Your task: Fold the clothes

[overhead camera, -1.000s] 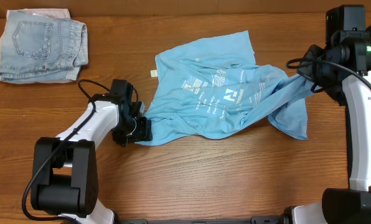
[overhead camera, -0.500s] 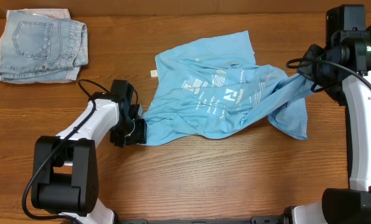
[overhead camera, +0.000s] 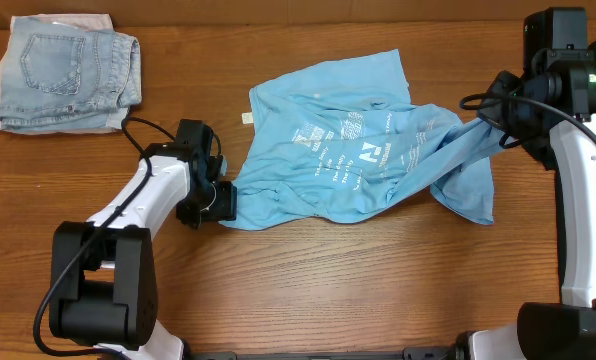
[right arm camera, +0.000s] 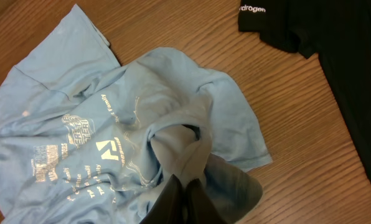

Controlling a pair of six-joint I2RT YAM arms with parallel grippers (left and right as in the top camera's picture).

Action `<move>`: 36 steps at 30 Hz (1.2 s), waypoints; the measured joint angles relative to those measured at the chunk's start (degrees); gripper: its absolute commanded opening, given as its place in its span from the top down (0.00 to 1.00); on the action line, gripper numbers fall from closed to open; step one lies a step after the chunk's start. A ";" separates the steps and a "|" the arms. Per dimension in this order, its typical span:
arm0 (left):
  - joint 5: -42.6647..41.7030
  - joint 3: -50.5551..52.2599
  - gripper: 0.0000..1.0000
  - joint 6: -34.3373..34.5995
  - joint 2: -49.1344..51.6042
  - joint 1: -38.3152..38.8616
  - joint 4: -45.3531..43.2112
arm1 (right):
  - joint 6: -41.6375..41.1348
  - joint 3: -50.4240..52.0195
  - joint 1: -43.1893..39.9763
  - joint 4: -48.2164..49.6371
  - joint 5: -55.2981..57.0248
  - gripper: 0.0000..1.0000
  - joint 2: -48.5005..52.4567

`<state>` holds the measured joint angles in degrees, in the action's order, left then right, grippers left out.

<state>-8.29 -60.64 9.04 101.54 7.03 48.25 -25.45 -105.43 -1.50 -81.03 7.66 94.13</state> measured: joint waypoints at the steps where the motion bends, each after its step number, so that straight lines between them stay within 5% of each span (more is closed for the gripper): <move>1: -0.50 0.13 0.47 0.00 0.00 0.00 -0.26 | 0.00 0.00 0.00 -0.07 0.02 0.96 0.00; 9: -2.23 0.35 0.62 0.00 0.00 0.00 -1.14 | -0.02 0.00 -0.02 -0.07 0.02 0.96 0.00; 15: -0.85 0.35 0.63 0.26 0.00 0.00 -0.68 | 0.00 0.00 0.00 -0.04 0.02 0.96 0.00; 19: 1.22 0.39 0.96 1.44 0.00 0.00 0.11 | -0.02 0.00 0.00 -0.02 0.00 0.96 0.02; 36: 2.38 -12.63 0.96 1.55 -0.68 0.00 12.20 | -0.02 0.00 0.00 -0.02 -2.05 0.96 0.00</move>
<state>-5.91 -73.28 10.59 100.86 7.03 60.45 -25.47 -105.43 -1.50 -81.06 5.61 94.13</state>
